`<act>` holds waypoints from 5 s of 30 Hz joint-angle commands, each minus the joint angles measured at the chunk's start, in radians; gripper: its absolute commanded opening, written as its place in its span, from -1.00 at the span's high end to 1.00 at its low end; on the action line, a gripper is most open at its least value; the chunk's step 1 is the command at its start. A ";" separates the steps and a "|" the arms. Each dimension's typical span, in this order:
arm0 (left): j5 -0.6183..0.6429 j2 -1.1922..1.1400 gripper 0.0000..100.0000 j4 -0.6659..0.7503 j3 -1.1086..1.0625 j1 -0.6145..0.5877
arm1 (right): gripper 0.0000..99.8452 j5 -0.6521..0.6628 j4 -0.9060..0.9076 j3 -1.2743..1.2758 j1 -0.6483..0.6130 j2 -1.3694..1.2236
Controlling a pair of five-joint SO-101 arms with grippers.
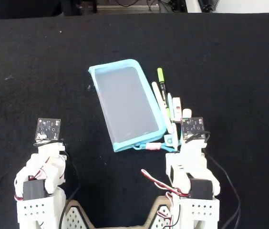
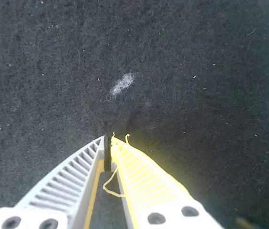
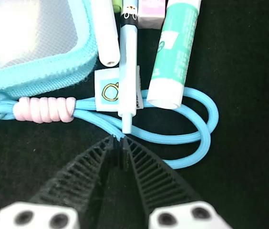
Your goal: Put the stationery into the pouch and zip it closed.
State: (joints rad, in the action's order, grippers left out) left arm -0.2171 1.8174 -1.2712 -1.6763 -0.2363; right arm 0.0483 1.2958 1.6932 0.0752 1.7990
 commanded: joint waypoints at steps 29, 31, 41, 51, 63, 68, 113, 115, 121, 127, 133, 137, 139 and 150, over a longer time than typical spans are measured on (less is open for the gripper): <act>-0.006 0.006 0.94 -0.003 -0.022 -0.004 | 0.98 -0.002 0.002 -0.008 -0.009 0.074; -0.006 0.006 0.94 -0.003 -0.022 -0.004 | 0.98 -0.002 0.002 -0.008 -0.009 0.074; -0.005 0.006 0.94 -0.003 -0.022 0.002 | 0.98 -0.002 0.002 -0.008 -0.009 0.074; -0.005 0.006 0.94 -0.003 -0.022 0.001 | 0.98 -0.002 0.002 -0.008 -0.009 0.074; -0.009 0.006 0.94 0.011 -0.022 0.002 | 0.98 -0.002 0.002 -0.008 -0.009 0.074; -0.009 0.006 0.94 0.190 -0.018 -0.005 | 0.98 -0.002 0.002 -0.008 -0.009 0.074; 0.126 -0.755 0.76 0.428 0.532 0.031 | 0.98 -0.002 0.002 -0.008 -0.009 0.074; 0.126 -0.818 0.76 0.450 0.529 0.031 | 0.98 -0.002 0.002 -0.008 -0.009 0.074; 0.244 -0.910 0.76 0.459 0.530 0.030 | 0.98 -0.002 0.002 -0.008 -0.009 0.074; 0.310 -0.910 0.76 0.509 0.487 0.022 | 0.98 -0.002 0.002 -0.008 -0.009 0.074; 0.307 -0.910 0.76 0.626 0.407 0.022 | 0.98 -0.002 0.002 -0.008 -0.009 0.074; 0.302 -0.910 0.75 0.623 0.404 0.024 | 0.98 -0.002 0.002 -0.008 -0.009 0.074; 0.301 -0.910 0.75 0.621 0.404 0.021 | 0.98 -0.002 0.002 -0.008 -0.009 0.074; 0.301 -0.910 0.75 0.620 0.404 0.019 | 0.98 -0.002 0.002 -0.008 -0.009 0.074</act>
State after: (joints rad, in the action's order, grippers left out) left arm 0.0775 0.9091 -0.6636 -1.2866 -0.2163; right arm 0.0483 1.2958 1.6932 0.0752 1.7990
